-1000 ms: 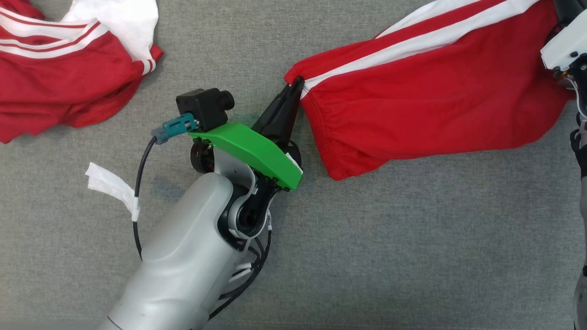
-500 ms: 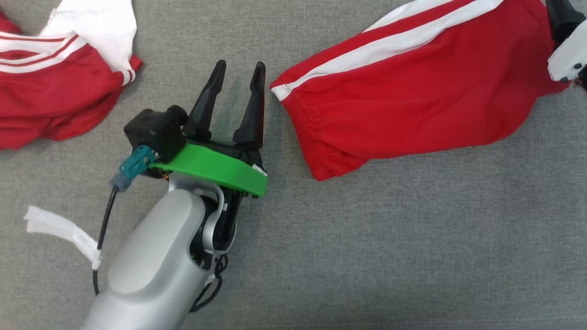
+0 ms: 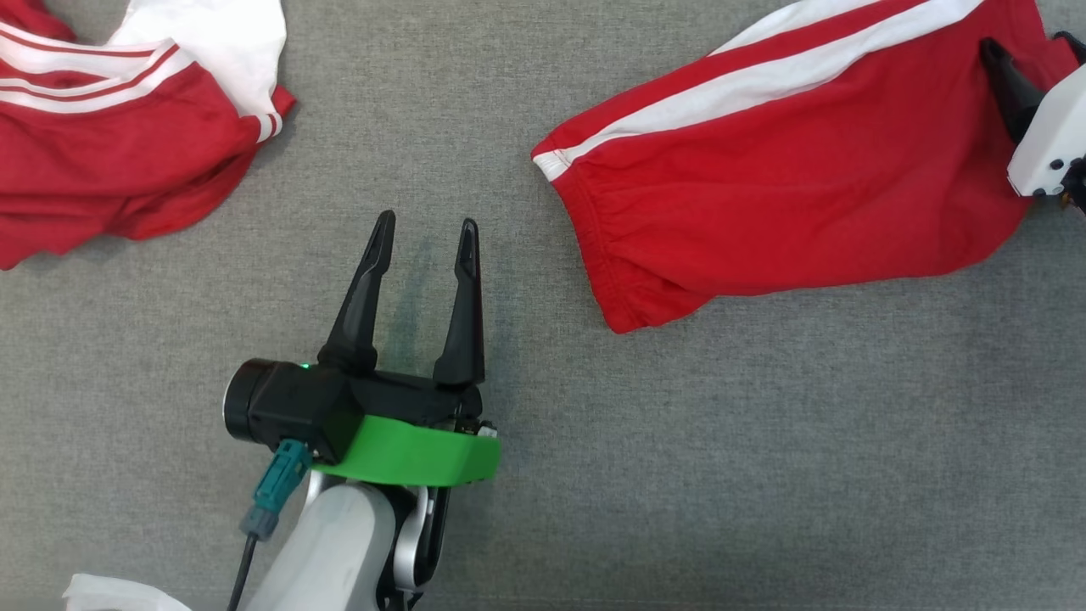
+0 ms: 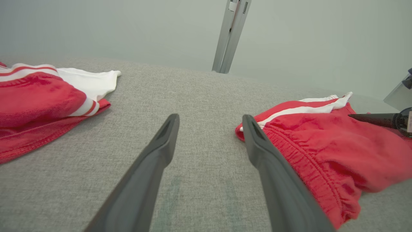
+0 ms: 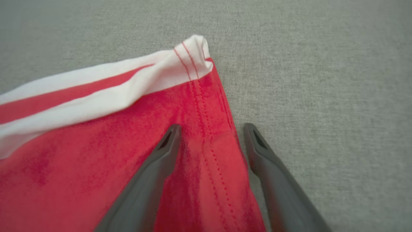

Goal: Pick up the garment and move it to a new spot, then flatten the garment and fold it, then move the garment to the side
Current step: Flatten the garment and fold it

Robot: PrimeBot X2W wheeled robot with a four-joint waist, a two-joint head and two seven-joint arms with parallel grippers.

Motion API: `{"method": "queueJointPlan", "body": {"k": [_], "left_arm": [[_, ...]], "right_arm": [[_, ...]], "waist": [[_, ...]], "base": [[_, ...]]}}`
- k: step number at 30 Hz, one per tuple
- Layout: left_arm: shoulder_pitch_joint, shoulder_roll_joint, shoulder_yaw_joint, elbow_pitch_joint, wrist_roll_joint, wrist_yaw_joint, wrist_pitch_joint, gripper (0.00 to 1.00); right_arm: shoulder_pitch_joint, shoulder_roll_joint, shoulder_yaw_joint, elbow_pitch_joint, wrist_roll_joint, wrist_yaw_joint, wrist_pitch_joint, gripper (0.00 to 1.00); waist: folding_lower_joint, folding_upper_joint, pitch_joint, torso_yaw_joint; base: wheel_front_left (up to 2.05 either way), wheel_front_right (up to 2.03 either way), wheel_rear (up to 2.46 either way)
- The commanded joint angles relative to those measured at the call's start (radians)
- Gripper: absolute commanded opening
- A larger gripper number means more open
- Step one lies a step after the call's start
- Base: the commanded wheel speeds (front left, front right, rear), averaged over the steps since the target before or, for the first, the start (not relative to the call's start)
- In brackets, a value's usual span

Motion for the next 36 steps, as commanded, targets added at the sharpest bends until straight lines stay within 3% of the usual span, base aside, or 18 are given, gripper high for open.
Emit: {"method": "queueJointPlan", "body": {"k": [1,6,12,18,21,25,36], "left_arm": [[0.025,-0.011,0.016,0.000,0.018,-0.017,-0.002,1.00],[0.095,-0.038,0.077,0.012,0.060,-0.070,-0.002,1.00],[0.189,-0.048,0.171,0.019,0.096,-0.133,-0.002,1.00],[0.236,-0.052,0.231,0.039,0.120,-0.177,-0.001,1.00],[0.246,-0.053,0.226,0.039,0.099,-0.179,-0.002,1.00],[0.258,-0.053,0.200,0.045,0.076,-0.169,-0.002,1.00],[0.252,-0.053,0.167,0.071,0.052,-0.149,-0.002,1.00]], "right_arm": [[0.021,0.036,0.015,0.025,0.038,0.001,0.018,0.00],[0.051,0.052,-0.055,0.040,0.126,0.001,-0.006,0.00],[0.119,0.008,-0.199,0.047,0.194,0.000,-0.036,0.00],[0.156,-0.029,-0.356,0.094,0.155,0.000,-0.072,0.00],[0.127,-0.019,-0.402,0.110,0.125,0.000,-0.081,0.00],[0.108,0.022,-0.367,0.067,0.099,0.001,-0.056,0.00],[0.177,0.219,-0.072,-0.133,0.072,0.001,0.003,0.00]], "waist": [[0.0000,-0.0001,0.000,0.009],[0.0000,-0.0001,-0.038,-0.011],[0.0000,-0.0001,-0.107,-0.051],[0.0000,-0.0001,-0.148,-0.055],[0.0000,-0.0001,-0.159,-0.053],[0.0000,-0.0001,-0.173,-0.051],[0.0000,-0.0001,-0.195,-0.047]], "base": [[0.00,0.00,0.00],[0.00,0.00,0.00],[0.00,0.00,0.00],[0.00,0.00,0.00],[0.00,0.00,0.00],[0.00,0.00,0.00],[0.00,0.00,0.00]]}}
